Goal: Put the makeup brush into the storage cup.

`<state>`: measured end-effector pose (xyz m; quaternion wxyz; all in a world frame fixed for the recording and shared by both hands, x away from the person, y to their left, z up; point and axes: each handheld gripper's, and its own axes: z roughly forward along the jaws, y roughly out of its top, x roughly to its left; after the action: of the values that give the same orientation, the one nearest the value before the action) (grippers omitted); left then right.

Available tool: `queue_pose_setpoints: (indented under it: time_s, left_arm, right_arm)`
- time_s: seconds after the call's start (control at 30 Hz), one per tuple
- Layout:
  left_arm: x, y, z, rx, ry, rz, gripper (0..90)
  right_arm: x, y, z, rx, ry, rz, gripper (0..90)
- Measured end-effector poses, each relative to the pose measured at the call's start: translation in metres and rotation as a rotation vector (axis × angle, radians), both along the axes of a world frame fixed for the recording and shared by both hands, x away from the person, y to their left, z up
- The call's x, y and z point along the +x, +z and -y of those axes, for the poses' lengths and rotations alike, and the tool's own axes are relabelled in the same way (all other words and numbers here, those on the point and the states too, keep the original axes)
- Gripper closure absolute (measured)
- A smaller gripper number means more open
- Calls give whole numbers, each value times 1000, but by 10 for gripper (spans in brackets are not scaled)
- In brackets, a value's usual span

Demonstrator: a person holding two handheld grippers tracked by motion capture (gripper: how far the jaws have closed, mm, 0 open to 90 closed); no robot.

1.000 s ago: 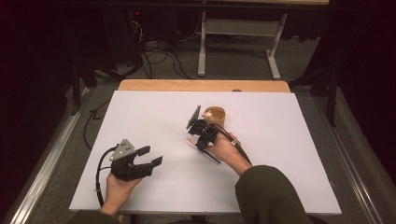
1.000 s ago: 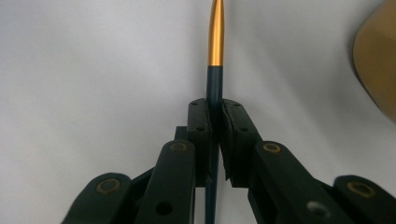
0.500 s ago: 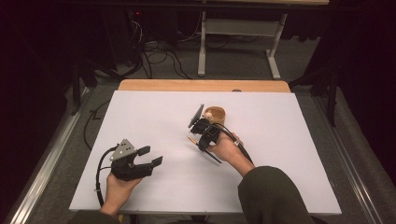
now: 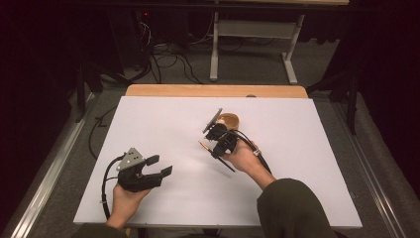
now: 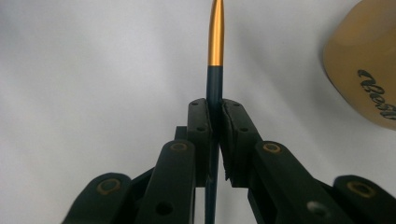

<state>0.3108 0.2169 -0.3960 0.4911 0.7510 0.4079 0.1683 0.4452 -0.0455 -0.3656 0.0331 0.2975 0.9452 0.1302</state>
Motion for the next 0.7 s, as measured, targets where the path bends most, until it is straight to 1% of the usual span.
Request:
queue_pose_setpoints:
  time_s: [0.07,0.2,0.23,0.33,0.37,0.4,0.43,0.47,0.5,0.53,0.7]
  left_arm:
    - [0,0,1,5,-3,0,352]
    - [0,0,0,1,-1,0,353]
    - [0,0,0,2,-1,0,353]
    - [0,0,1,5,-4,1,353]
    - [0,0,1,5,-3,1,353]
    - [0,0,1,4,-3,1,353]
    - [0,0,0,2,-1,0,353]
    - [0,0,0,0,-1,0,353]
    - [0,0,0,2,-2,0,353]
    - [0,0,1,4,-3,0,353]
    - [0,0,0,1,-2,0,353]
  right_arm:
    - [0,1,2,1,11,6,849]
    - [0,3,6,23,-2,15,848]
    - [-1,4,7,27,-11,7,849]
    - [-2,5,9,46,-4,21,849]
    - [-3,7,9,47,-28,12,849]
    - [-2,7,11,59,-4,25,848]
    - [-3,9,11,62,-12,22,849]
    - [-5,11,10,66,-36,16,849]
    - [-4,11,12,72,-14,28,849]
    - [-4,12,12,75,-5,33,849]
    - [-5,15,15,93,-18,35,849]
